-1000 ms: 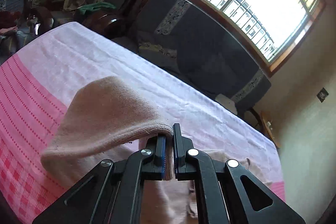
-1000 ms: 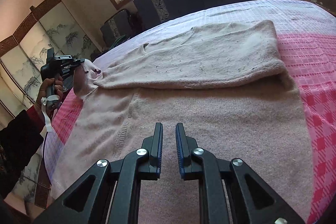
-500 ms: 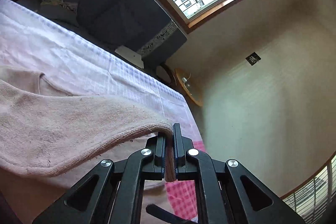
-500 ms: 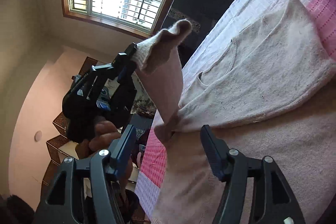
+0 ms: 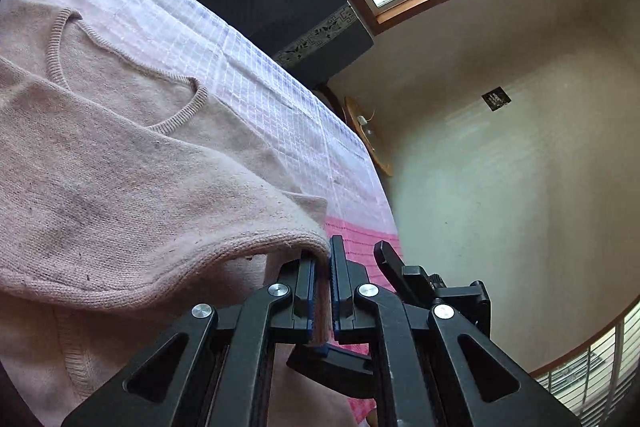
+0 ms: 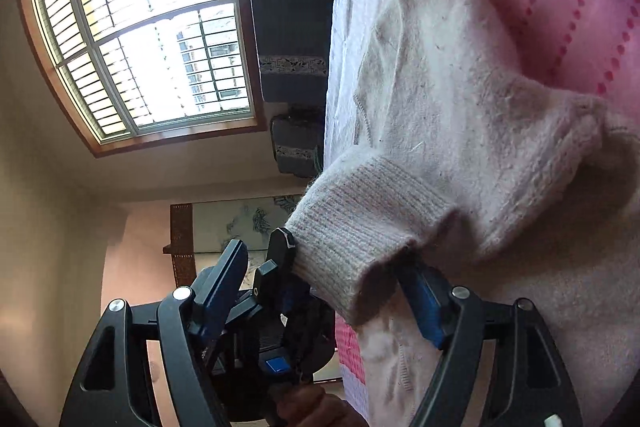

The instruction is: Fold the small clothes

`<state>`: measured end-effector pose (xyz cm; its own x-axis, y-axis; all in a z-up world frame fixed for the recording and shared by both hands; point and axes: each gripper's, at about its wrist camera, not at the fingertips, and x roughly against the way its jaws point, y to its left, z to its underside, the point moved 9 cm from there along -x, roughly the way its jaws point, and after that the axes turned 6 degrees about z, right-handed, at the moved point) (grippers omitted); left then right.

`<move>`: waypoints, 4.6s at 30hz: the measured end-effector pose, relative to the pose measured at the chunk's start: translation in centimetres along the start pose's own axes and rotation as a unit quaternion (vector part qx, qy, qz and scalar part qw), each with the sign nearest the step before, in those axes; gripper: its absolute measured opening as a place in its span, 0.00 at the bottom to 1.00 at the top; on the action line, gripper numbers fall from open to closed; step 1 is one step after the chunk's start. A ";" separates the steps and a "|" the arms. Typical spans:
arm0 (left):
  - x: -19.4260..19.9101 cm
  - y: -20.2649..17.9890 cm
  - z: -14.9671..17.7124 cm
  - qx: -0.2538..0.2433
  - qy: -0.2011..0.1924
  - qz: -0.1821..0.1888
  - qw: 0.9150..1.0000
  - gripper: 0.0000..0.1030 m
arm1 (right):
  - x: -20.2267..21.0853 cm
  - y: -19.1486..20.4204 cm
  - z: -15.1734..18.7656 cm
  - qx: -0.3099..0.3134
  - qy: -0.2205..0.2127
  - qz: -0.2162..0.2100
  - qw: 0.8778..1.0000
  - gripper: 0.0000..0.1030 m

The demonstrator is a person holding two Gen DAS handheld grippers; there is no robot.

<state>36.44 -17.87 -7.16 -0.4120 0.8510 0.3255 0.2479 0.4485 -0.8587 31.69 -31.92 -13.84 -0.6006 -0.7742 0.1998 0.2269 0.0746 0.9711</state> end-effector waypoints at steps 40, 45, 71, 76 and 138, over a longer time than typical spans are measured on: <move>20.8 14.9 1.8 0.030 -0.200 -0.220 0.954 0.55 | 2.3 -0.7 -5.4 0.186 -0.082 0.220 0.954 0.07; 20.4 15.1 1.8 0.024 -0.199 -0.230 0.952 0.55 | 2.9 -2.9 -6.2 0.197 -0.073 0.252 0.945 0.07; 19.5 14.8 1.1 0.009 -0.192 -0.243 0.951 0.60 | 6.7 -3.2 -6.2 0.148 -0.072 0.217 0.962 0.15; 19.2 14.8 1.0 0.007 -0.191 -0.247 0.950 0.60 | 9.1 -0.8 -6.1 0.183 -0.125 0.219 0.950 0.19; 29.3 10.3 20.4 -0.215 0.015 -0.386 0.897 0.61 | 21.2 -8.5 17.9 0.398 -0.014 0.264 0.879 0.29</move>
<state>9.03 6.11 -14.50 -0.5840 0.2464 0.7735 0.2179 0.9654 -0.1431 3.33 -37.75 -15.52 -0.5942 -0.4840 0.6424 -0.1208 0.8433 0.5237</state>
